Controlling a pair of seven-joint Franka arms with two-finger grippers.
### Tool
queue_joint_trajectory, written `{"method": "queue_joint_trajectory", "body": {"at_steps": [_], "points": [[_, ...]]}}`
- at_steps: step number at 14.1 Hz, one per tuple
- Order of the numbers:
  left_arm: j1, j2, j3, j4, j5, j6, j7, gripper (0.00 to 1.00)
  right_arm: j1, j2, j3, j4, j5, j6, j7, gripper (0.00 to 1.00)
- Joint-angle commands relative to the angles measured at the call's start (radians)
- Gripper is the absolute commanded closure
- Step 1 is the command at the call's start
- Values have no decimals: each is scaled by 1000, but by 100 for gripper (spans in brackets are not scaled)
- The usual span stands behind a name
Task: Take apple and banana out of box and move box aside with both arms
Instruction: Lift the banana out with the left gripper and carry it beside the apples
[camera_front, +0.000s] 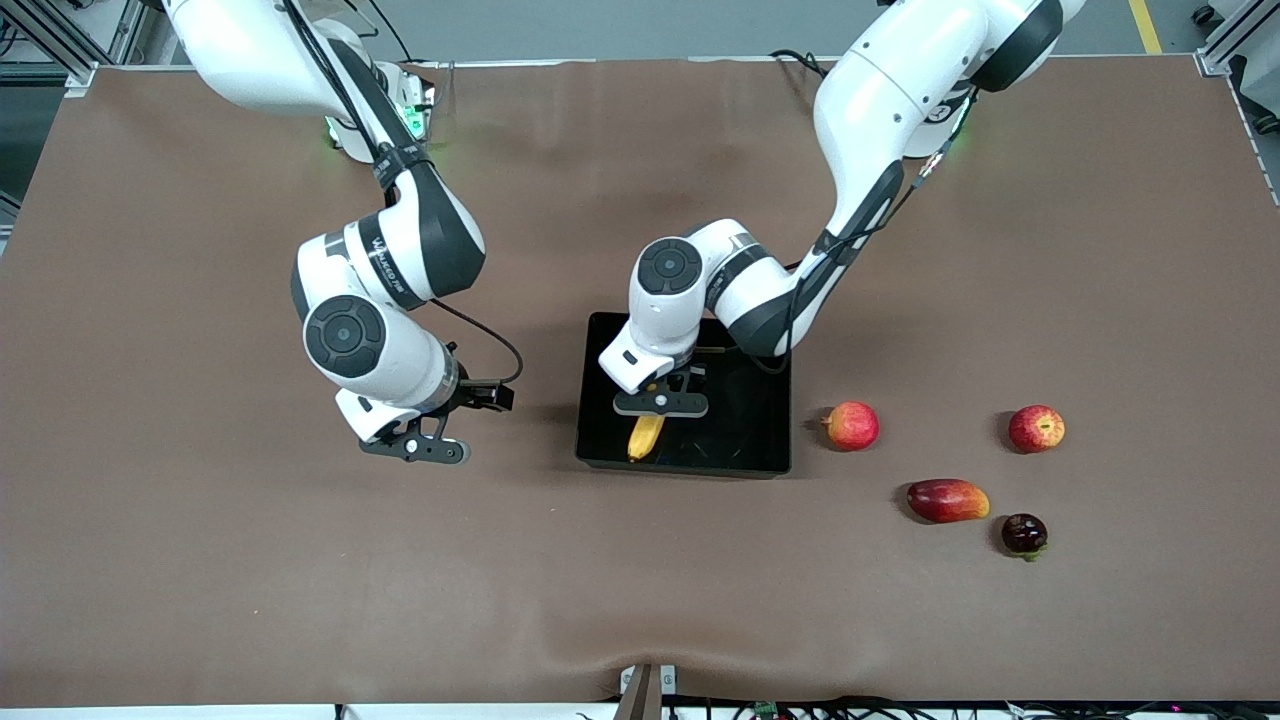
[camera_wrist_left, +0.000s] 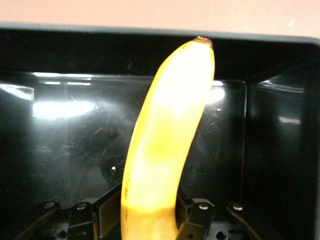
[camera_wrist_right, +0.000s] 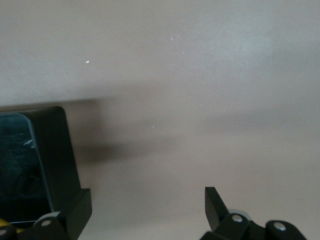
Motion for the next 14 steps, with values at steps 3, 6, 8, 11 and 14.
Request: {"method": "queue_joint_trajectory", "body": {"at_steps": [3,6,8,11,14], "points": [[90,-164,-23,-16,-25,-118,33,100,20,26,-5,23,20,2,16,0],[188,-259,-26,-28,-97,-217,140,100,34,49,-3,37,17,2,16,0],[266,-313,-24,-64,-134,-263,220,100,60,84,-3,72,17,20,16,0],[404,-389,-26,-188,-136,-268,361,100,84,136,-2,121,19,89,7,0],[536,-434,-26,-329,-134,-254,516,100,115,219,0,199,31,140,3,0]]}}
